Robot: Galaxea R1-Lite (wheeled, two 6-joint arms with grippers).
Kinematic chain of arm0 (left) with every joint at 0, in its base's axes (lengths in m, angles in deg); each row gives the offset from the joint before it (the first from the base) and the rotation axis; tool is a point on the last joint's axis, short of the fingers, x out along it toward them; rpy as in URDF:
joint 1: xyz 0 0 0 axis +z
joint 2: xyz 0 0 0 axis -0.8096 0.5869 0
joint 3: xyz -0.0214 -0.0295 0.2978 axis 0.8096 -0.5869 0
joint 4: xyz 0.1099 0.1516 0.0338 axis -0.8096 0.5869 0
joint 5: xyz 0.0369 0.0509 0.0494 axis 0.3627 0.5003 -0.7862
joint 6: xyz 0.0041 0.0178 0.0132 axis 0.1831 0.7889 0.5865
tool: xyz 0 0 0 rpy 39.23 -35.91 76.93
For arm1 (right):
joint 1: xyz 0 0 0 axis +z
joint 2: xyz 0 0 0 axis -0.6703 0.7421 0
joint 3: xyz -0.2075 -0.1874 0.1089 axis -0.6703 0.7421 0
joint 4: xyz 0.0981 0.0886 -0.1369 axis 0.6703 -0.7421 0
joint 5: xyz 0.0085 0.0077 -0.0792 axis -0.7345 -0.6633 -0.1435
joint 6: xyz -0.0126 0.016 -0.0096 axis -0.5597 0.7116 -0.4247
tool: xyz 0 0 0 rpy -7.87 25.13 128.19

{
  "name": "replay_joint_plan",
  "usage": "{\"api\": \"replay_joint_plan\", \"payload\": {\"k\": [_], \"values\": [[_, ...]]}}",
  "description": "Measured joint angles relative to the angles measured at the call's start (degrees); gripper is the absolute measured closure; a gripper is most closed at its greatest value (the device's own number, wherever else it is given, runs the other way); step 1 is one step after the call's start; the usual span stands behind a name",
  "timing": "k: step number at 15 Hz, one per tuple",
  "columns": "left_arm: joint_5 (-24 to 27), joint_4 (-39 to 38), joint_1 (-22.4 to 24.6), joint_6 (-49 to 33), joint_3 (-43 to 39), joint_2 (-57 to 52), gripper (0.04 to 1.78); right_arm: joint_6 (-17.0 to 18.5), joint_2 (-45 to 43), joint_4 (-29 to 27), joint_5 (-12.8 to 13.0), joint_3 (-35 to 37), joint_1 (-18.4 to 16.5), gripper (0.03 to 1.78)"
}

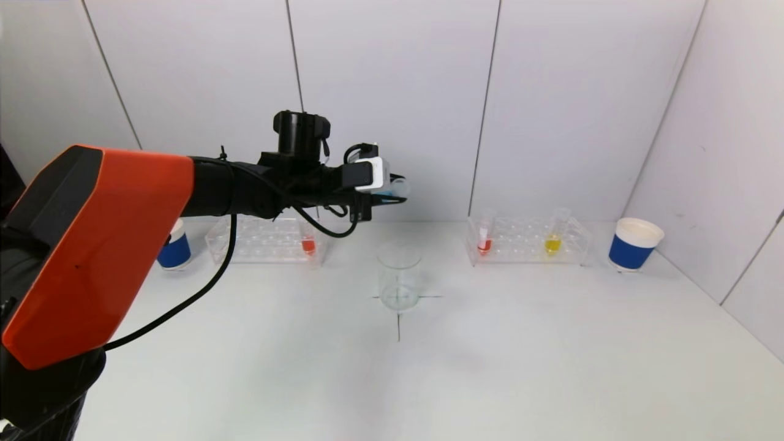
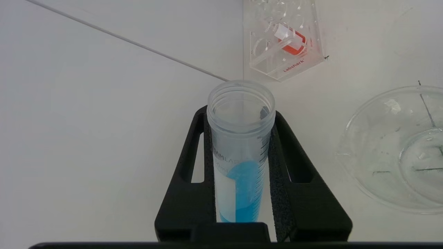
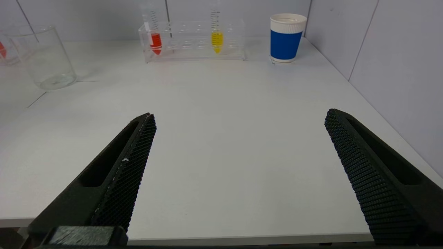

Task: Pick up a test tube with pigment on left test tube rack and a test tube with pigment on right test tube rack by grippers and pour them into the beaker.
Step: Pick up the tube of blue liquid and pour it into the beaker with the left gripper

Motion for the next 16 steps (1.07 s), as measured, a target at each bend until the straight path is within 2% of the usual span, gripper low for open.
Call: {"api": "replay_joint_plan", "payload": {"k": [4, 11, 16], "values": [[1.9, -3.16, -0.05, 7.02, -5.23, -1.61, 1.37, 0.0, 0.0, 0.0, 0.0, 0.0, 0.0, 0.04], [2.32, -4.88, 0.16, 18.47, -7.25, -1.94, 1.37, 0.0, 0.0, 0.0, 0.0, 0.0, 0.0, 0.04], [2.32, -7.38, 0.16, 22.1, -9.51, -1.77, 1.37, 0.0, 0.0, 0.02, 0.0, 0.0, 0.0, 0.04]]}}
